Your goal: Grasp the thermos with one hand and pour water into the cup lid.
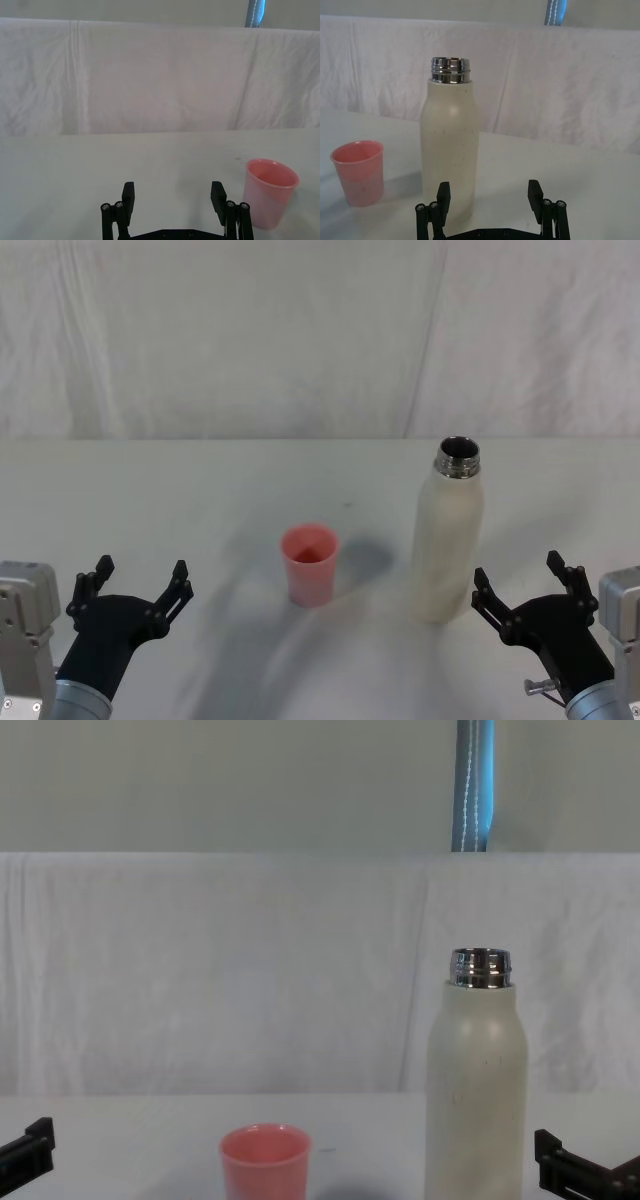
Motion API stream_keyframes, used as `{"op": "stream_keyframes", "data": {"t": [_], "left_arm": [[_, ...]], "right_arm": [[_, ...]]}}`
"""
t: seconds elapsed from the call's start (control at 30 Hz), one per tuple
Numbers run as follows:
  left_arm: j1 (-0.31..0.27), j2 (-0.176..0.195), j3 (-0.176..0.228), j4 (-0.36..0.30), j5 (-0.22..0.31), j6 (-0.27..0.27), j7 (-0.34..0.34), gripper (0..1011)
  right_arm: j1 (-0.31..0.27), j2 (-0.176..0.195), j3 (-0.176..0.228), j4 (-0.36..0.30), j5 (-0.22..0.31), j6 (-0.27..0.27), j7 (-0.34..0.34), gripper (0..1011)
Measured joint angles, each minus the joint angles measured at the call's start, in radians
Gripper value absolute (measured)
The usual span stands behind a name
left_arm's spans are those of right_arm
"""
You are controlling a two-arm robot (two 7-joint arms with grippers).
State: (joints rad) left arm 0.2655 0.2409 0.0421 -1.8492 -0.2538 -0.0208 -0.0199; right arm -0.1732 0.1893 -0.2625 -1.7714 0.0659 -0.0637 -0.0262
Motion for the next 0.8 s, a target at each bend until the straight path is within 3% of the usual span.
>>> {"op": "stream_keyframes", "data": {"t": [0.8], "left_arm": [[0.000, 0.000, 0.000, 0.000, 0.000, 0.000, 0.000, 1001]], "right_arm": [[0.000, 0.000, 0.000, 0.000, 0.000, 0.000, 0.000, 1001]]}}
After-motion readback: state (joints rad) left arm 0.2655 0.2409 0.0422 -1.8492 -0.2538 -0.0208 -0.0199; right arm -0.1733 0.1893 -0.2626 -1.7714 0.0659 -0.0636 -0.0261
